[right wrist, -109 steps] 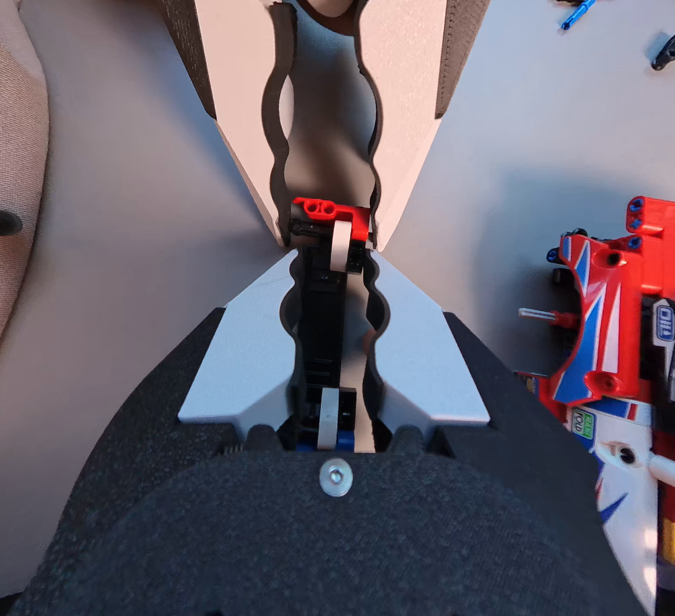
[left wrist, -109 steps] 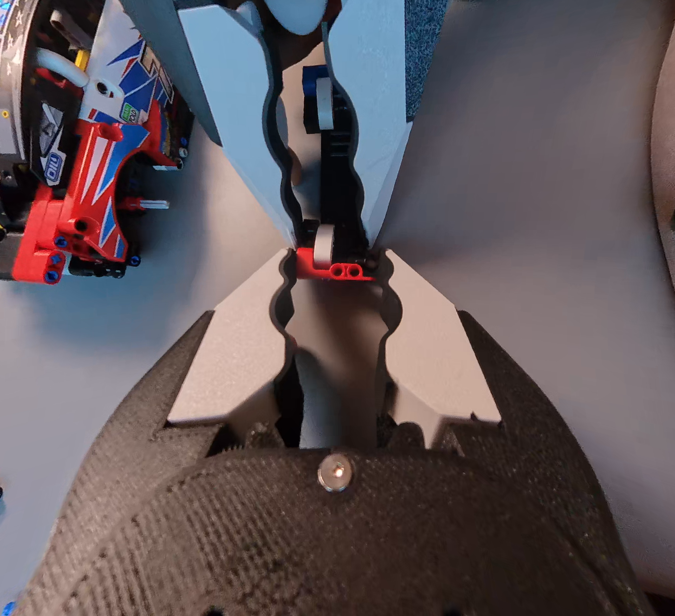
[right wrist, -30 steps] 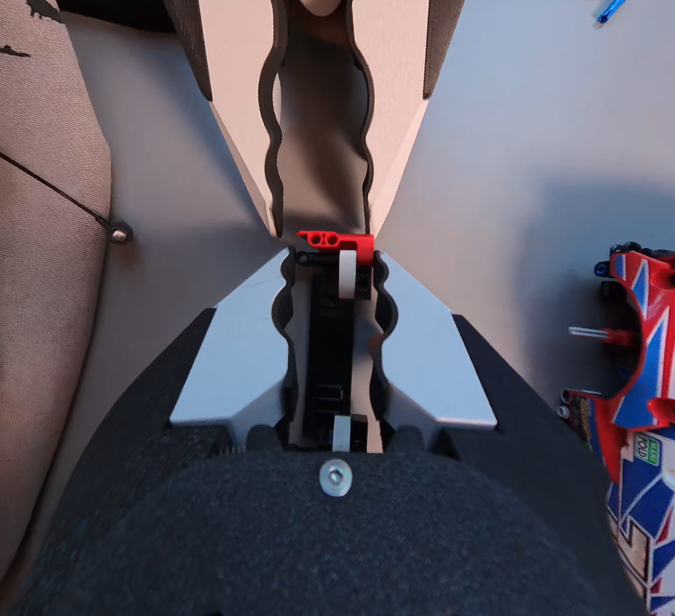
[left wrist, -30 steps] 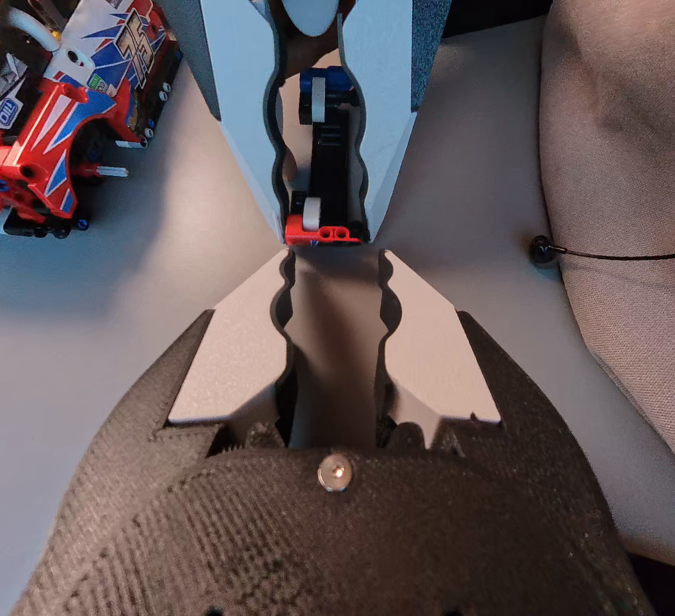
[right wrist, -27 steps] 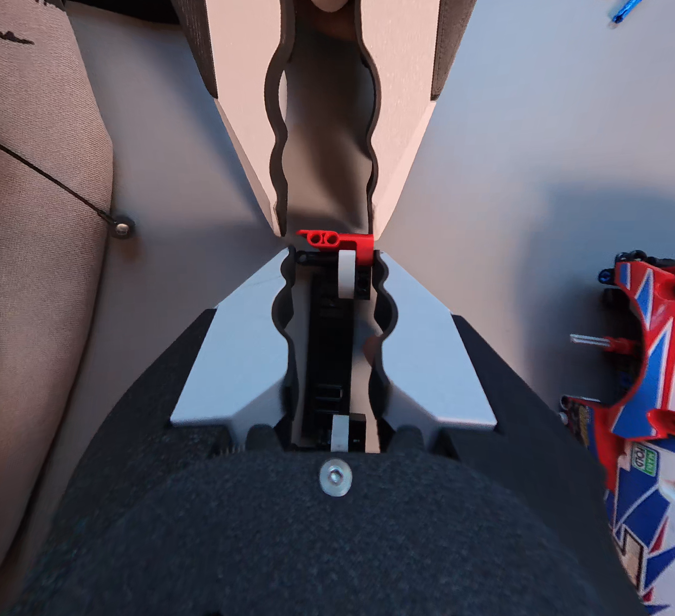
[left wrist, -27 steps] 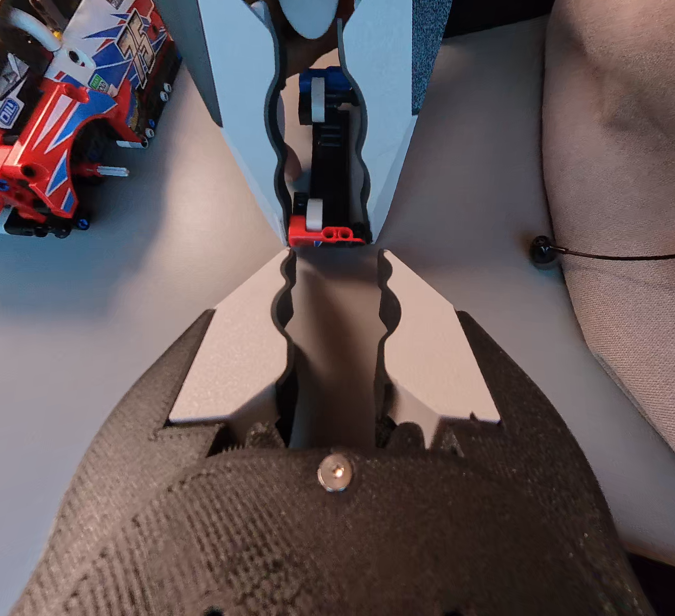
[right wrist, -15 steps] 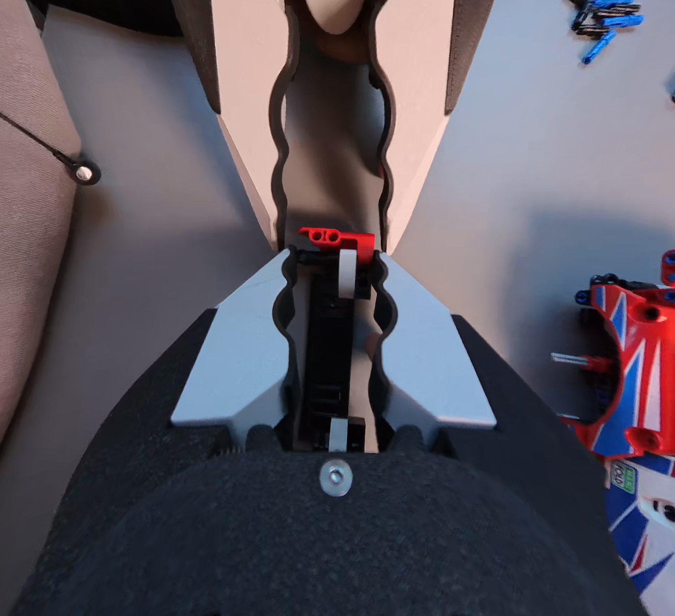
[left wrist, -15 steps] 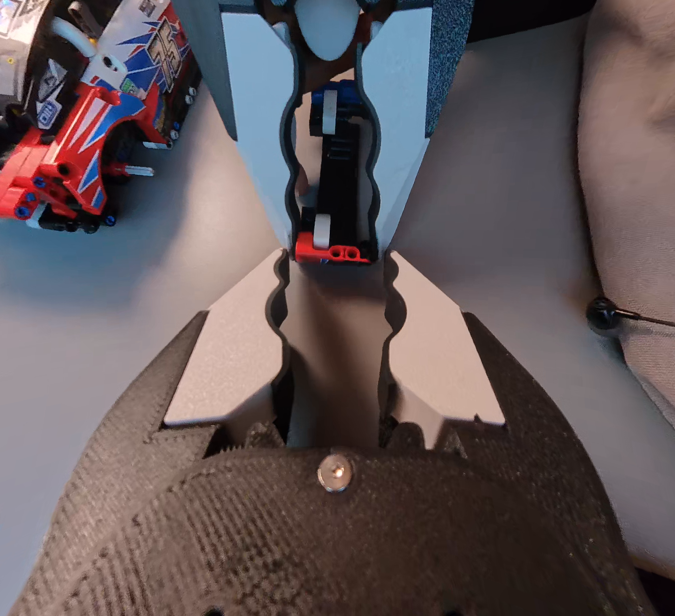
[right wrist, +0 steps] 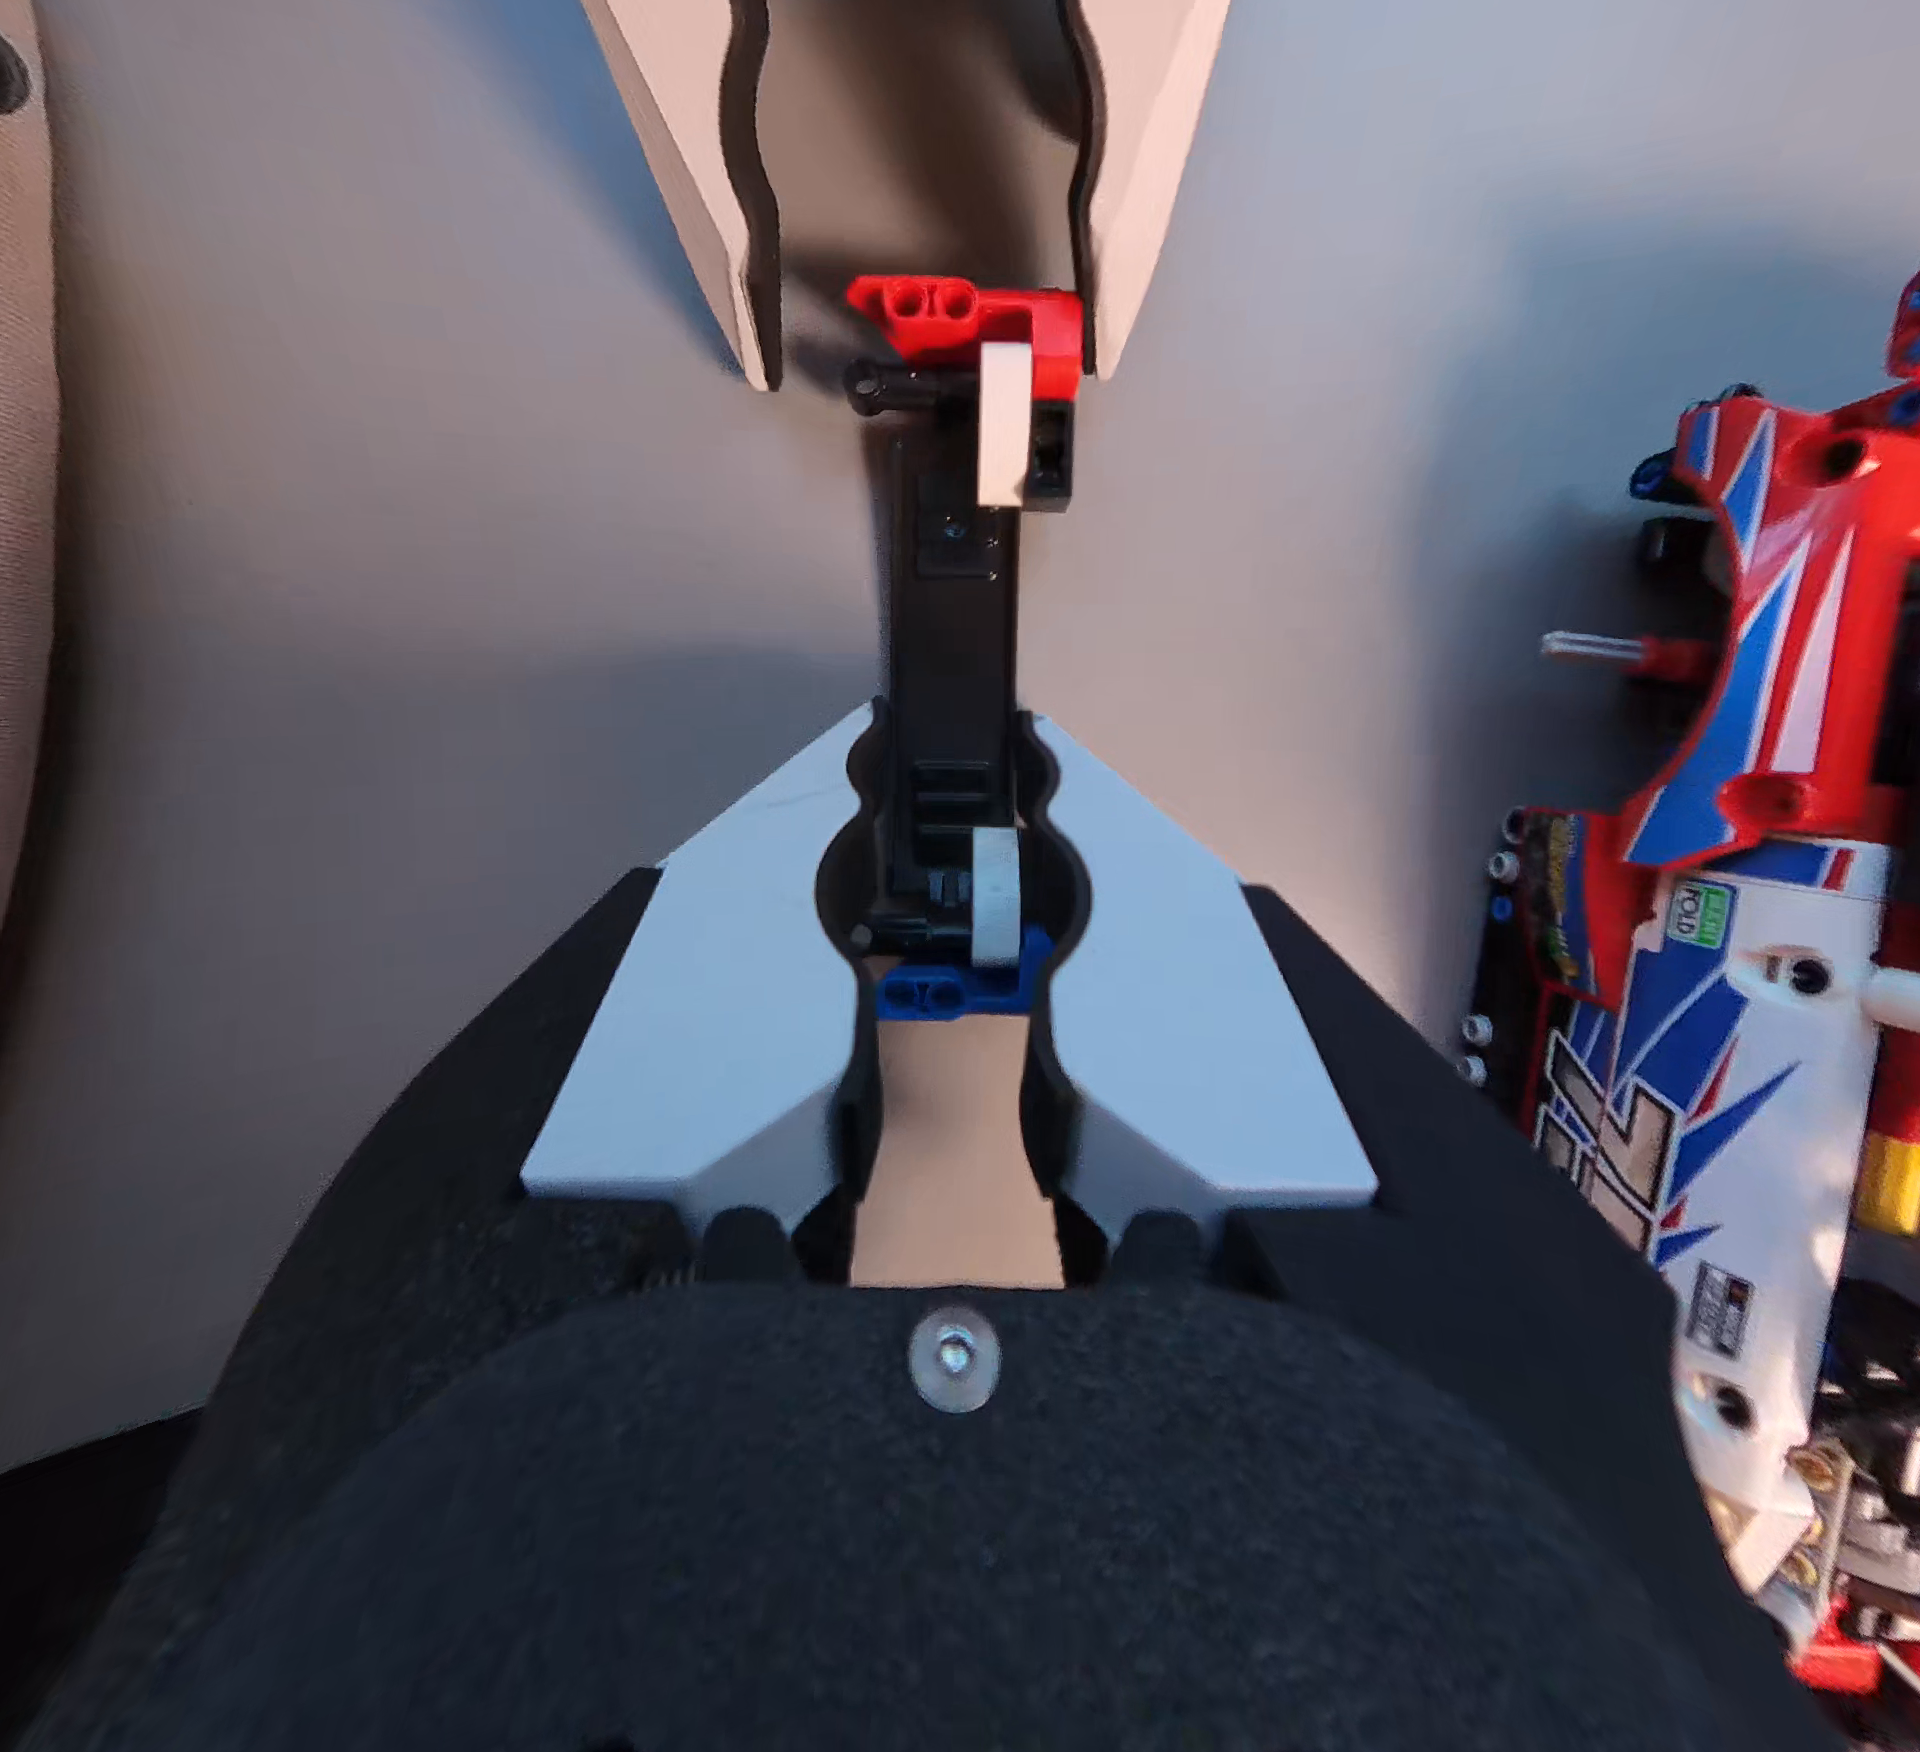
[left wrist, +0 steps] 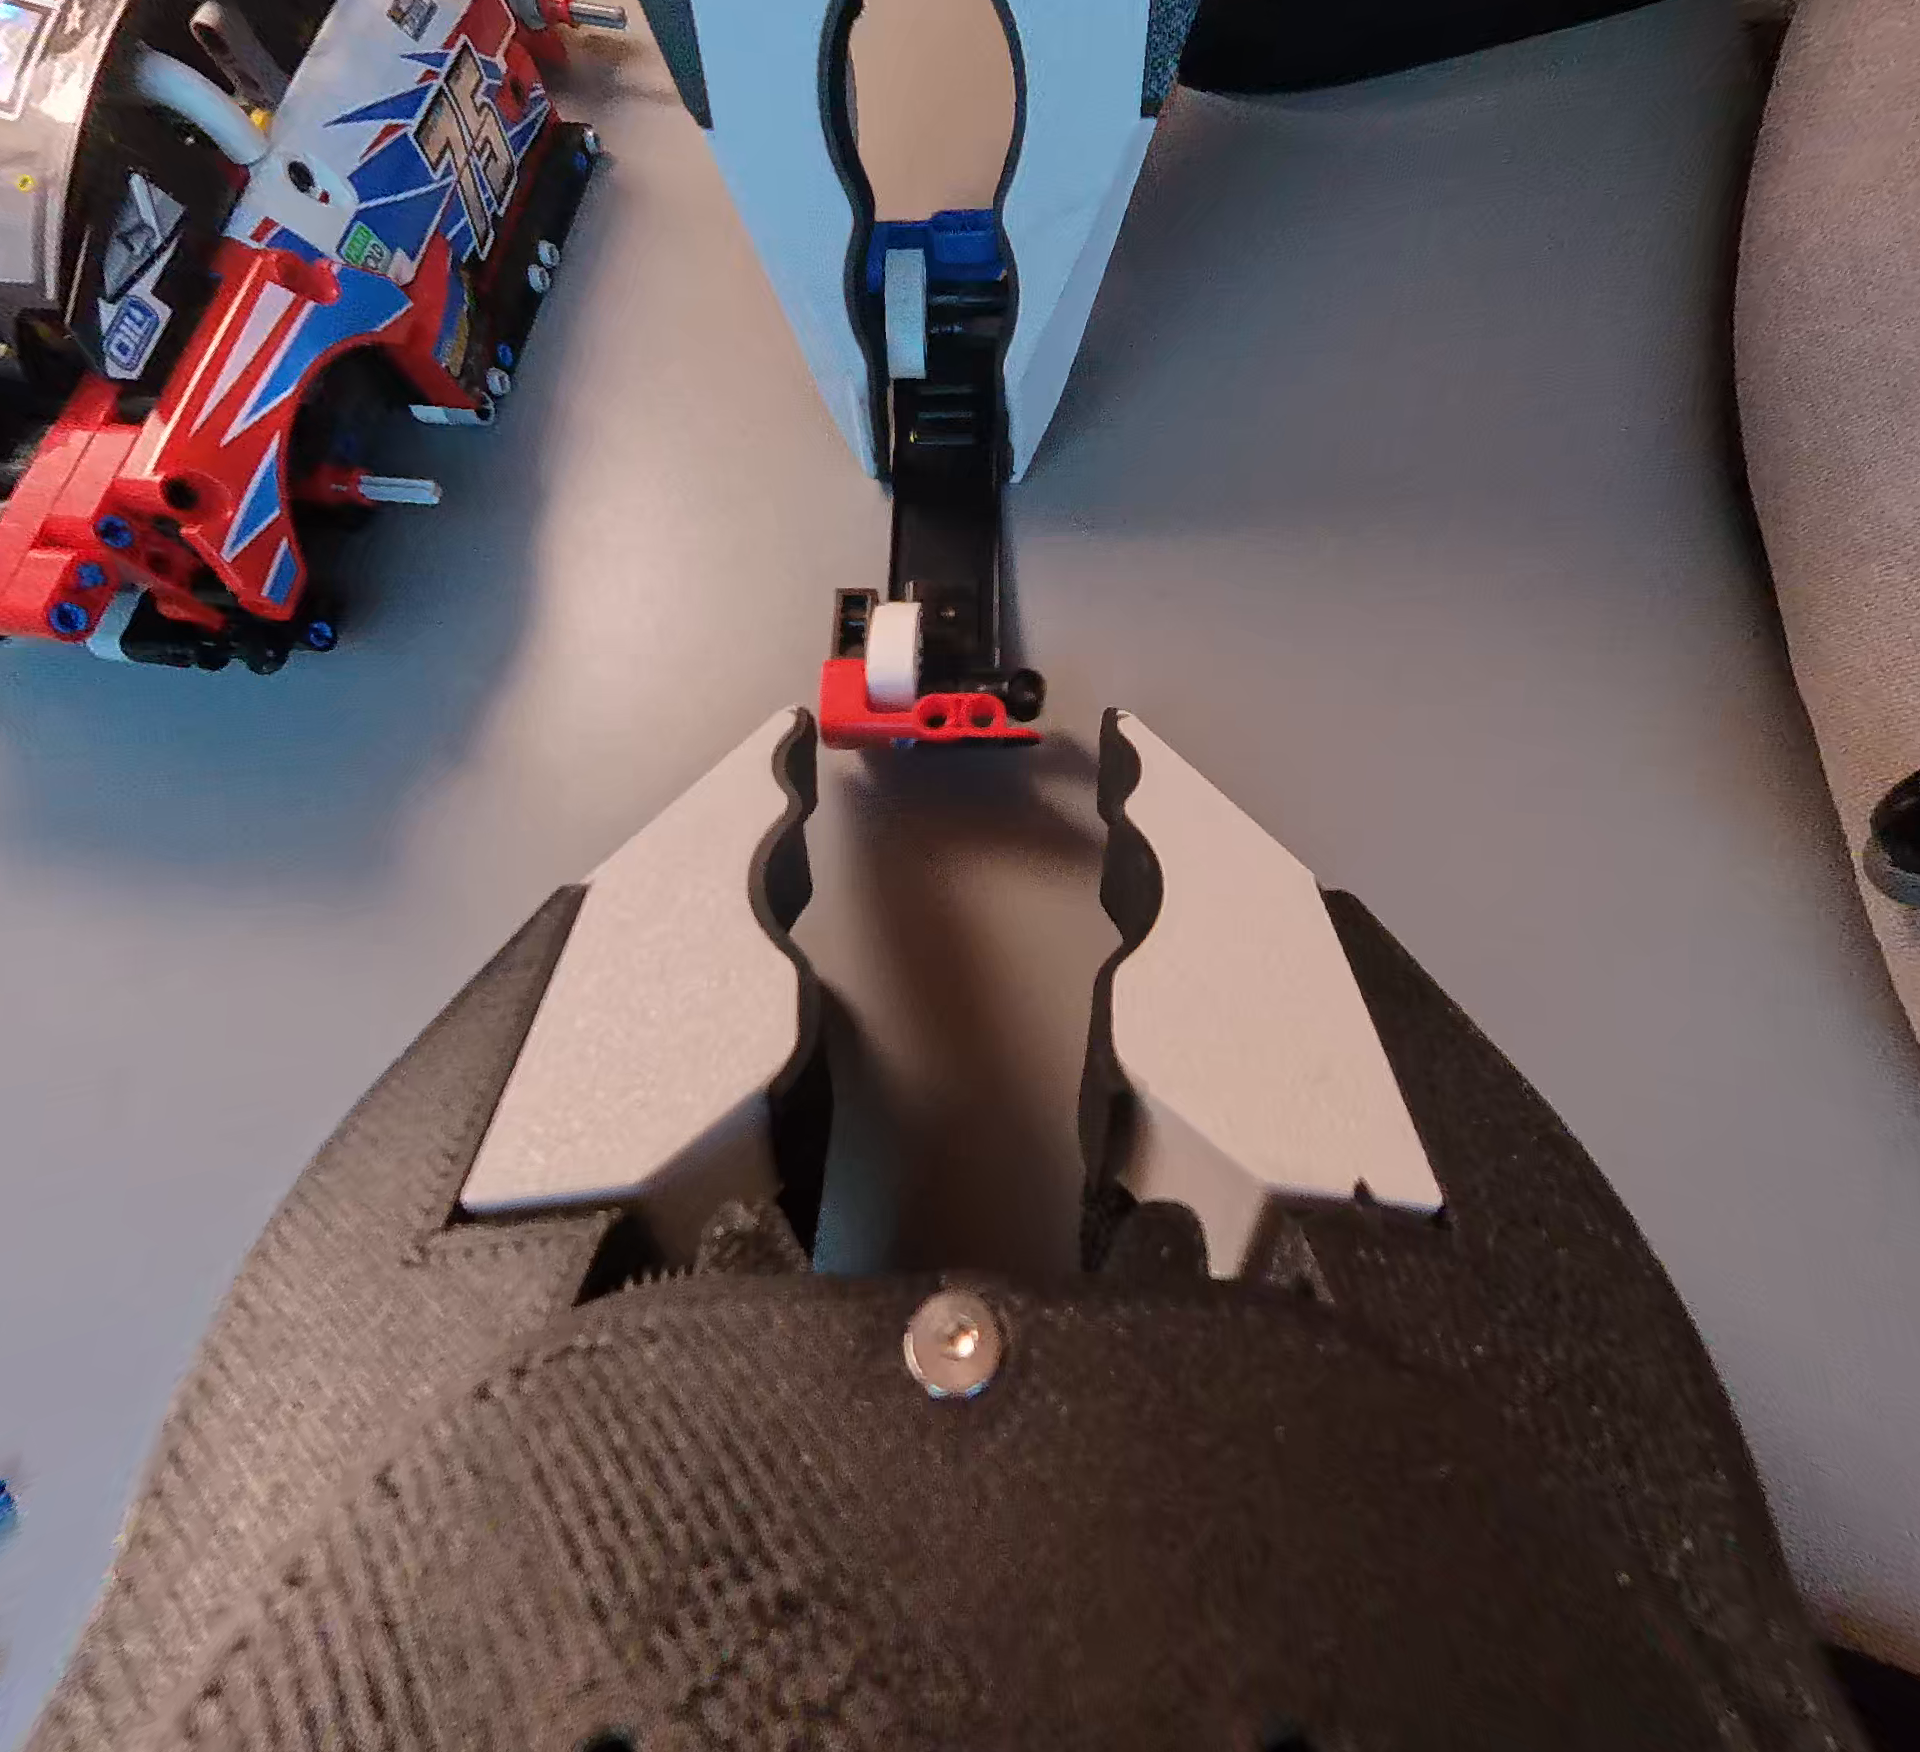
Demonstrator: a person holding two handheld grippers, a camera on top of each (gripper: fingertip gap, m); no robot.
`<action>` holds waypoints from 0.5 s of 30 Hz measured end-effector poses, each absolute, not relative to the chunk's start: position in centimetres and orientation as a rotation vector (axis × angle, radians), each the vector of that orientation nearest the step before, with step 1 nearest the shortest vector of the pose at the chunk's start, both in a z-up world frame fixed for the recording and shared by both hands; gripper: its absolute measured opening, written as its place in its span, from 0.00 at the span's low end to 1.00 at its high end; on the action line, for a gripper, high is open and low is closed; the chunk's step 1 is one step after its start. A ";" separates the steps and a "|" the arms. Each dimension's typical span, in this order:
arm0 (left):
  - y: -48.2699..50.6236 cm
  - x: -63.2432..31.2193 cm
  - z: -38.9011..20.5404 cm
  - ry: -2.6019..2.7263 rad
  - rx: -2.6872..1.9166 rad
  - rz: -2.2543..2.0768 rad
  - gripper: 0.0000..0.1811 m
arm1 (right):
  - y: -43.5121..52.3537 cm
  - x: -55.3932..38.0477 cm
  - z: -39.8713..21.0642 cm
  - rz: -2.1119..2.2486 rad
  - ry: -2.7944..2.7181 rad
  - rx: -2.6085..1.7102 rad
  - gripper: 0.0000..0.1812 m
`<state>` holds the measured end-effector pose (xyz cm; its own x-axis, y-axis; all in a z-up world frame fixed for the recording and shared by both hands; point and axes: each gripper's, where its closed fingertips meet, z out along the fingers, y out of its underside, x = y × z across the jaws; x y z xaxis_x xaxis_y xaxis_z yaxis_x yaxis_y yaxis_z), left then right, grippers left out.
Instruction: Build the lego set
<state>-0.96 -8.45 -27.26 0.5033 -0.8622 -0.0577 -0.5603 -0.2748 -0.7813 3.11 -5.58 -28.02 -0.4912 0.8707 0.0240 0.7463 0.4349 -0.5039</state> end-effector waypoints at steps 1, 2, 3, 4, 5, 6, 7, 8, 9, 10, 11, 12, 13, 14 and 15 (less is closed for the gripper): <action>-8.4 -1.0 -27.2 1.167 -1.966 -0.484 0.30 | -5.6 3.1 -28.0 0.618 -2.410 -1.383 0.11; -8.3 -1.1 -27.2 1.166 -1.961 -0.473 0.30 | -5.6 3.1 -27.9 0.606 -2.401 -1.366 0.11; -8.2 -1.2 -27.1 1.161 -1.956 -0.459 0.30 | -5.5 2.9 -27.9 0.592 -2.376 -1.346 0.11; -8.0 -1.4 -26.9 1.152 -1.949 -0.444 0.31 | -5.4 2.8 -27.8 0.573 -2.348 -1.300 0.11; -7.8 -1.6 -26.7 1.139 -1.942 -0.431 0.31 | -5.2 2.7 -27.7 0.539 -2.315 -1.254 0.11; -7.6 -1.8 -26.5 1.126 -1.931 -0.420 0.32 | -4.6 2.5 -27.5 0.480 -2.263 -1.222 0.11; -7.4 -2.0 -26.2 1.117 -1.917 -0.406 0.32 | -4.2 2.4 -27.2 0.431 -2.218 -1.184 0.11; -7.2 -2.2 -26.0 1.114 -1.901 -0.384 0.33 | -3.8 2.1 -26.7 0.394 -2.160 -1.147 0.11; -7.0 -2.3 -25.8 1.114 -1.882 -0.354 0.33 | -3.7 2.0 -26.2 0.369 -2.113 -1.114 0.11; -6.8 -2.4 -25.6 1.115 -1.864 -0.321 0.34 | -3.4 1.7 -25.5 0.333 -2.050 -1.069 0.11; -6.6 -2.5 -25.3 1.115 -1.846 -0.286 0.34 | -3.1 1.6 -25.1 0.288 -2.011 -1.027 0.11; -6.3 -2.5 -25.0 1.113 -1.825 -0.251 0.34 | -2.8 1.6 -24.6 0.233 -1.973 -0.990 0.11; -6.1 -2.6 -24.7 1.110 -1.801 -0.216 0.34 | -2.6 1.5 -24.3 0.187 -1.948 -0.950 0.11; -5.9 -2.6 -24.3 1.106 -1.778 -0.182 0.33 | -2.6 1.5 -24.1 0.157 -1.928 -0.925 0.11; -5.7 -2.6 -23.8 1.099 -1.754 -0.150 0.33 | -2.6 1.4 -23.6 0.139 -1.899 -0.894 0.11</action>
